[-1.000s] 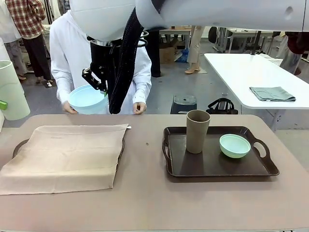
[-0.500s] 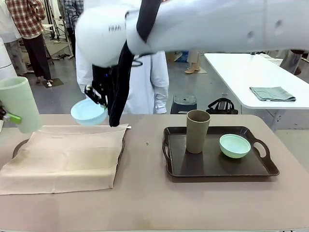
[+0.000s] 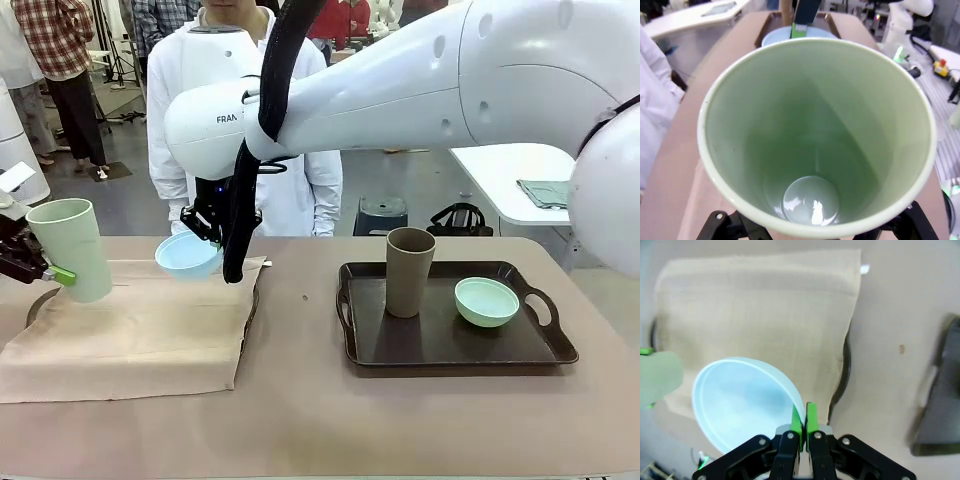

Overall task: Set up a tray with a mat and arrange the tableware.
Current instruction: Place the Picnic Bowl and Reusable plastic cup back onto the Handle tray in front of the human's position.

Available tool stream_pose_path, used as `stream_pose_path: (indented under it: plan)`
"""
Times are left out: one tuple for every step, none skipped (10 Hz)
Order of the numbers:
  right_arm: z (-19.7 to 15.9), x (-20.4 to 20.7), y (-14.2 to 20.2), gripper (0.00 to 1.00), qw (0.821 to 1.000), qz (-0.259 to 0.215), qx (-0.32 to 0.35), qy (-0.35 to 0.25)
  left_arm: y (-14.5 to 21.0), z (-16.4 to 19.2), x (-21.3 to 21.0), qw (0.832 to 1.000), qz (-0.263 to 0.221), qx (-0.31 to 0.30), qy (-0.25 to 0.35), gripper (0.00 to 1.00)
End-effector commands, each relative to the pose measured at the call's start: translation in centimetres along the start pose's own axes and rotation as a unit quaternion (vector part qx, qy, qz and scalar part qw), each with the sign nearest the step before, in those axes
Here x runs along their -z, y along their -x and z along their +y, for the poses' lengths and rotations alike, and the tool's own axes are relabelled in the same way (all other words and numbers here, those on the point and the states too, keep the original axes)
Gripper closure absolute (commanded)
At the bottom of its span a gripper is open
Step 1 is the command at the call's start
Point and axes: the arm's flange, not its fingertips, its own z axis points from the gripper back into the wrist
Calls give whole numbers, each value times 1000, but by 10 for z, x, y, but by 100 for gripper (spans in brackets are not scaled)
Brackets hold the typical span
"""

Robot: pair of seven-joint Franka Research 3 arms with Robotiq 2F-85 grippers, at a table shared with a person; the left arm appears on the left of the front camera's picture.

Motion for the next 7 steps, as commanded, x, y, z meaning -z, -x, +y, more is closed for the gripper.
stream_pose_path:
  plan:
    - [-1, 3, 2, 96, 1000, 3, -2, 2, -2, -3, -3, 1000, 1, 6, 1, 17]
    - [-1, 3, 2, 96, 1000, 3, -2, 2, -2, -3, -3, 1000, 1, 6, 1, 17]
    - [-1, 3, 2, 96, 1000, 3, -2, 2, -2, -3, -3, 1000, 1, 6, 1, 17]
    - [1, 0, 0, 96, 1000, -1, 0, 1, 0, 0, 0, 1000, 1, 0, 1, 17]
    - [5, 18, -9, 96, 1000, 18, 1, -11, 4, 3, 14, 1000, 16, 17, 15, 17]
    - [10, 33, -14, 96, 1000, 21, -5, -12, 7, 4, 26, 999, 27, 25, 23, 17]
    - [16, 41, -20, 96, 1000, 15, -10, -14, 7, 6, 32, 999, 30, 38, 24, 17]
